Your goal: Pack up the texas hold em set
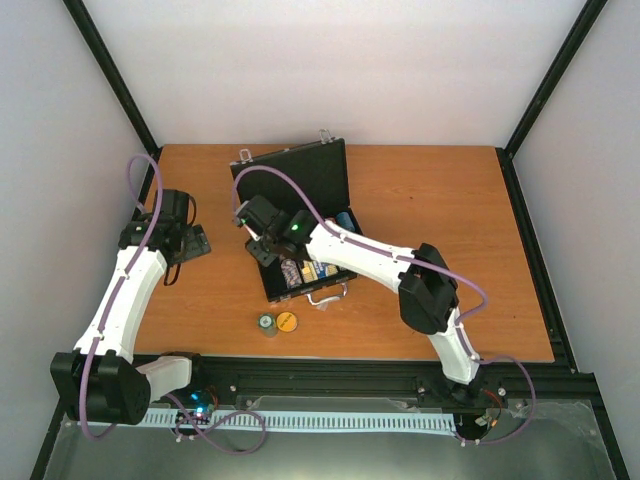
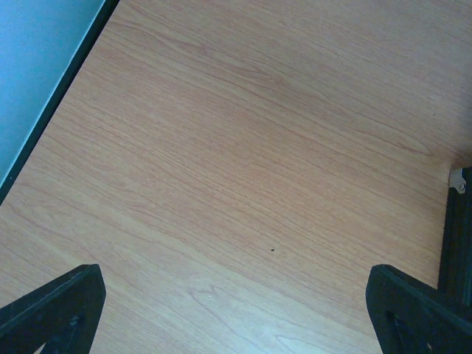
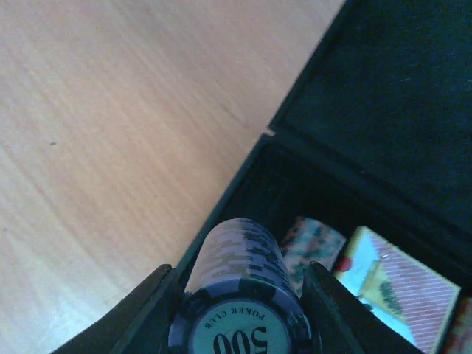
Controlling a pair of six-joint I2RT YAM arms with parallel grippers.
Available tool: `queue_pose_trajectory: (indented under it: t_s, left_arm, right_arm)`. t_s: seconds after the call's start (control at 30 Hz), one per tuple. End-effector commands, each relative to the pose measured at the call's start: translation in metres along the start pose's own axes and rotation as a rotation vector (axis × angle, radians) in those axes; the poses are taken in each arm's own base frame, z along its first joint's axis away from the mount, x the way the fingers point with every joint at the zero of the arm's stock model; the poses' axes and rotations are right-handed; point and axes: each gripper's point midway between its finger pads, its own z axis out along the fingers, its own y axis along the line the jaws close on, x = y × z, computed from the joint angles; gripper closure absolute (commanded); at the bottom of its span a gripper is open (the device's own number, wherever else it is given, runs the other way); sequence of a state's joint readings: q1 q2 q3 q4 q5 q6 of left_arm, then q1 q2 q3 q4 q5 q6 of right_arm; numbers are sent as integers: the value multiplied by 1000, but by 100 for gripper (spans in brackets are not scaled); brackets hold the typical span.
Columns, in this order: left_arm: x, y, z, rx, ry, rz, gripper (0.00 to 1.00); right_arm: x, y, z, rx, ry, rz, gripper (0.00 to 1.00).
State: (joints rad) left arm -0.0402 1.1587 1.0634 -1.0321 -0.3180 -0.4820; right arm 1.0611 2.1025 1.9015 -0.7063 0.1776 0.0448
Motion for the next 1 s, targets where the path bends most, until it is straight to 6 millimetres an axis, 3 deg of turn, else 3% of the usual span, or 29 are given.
queue_pose_trajectory:
  t_s: [0.0, 0.47, 0.77, 0.9, 0.97]
  left_arm:
    - [-12, -4, -7, 26, -40, -15, 0]
    - [-10, -6, -2, 31, -27, 3, 0]
    - [-9, -9, -1, 47, -23, 12, 0]
    - [-7, -11, 0, 55, -17, 13, 0]
    - [-8, -13, 0, 64, -16, 12, 0]
  right_arm:
    - [-42, -20, -14, 27, -150, -7, 77]
    - [-35, -29, 39, 41, -149, -33, 78]
    - [7, -24, 67, 37, -89, 3, 76]
    - [24, -10, 65, -37, -61, 16, 73]
    - [36, -1, 61, -54, -47, 0, 66]
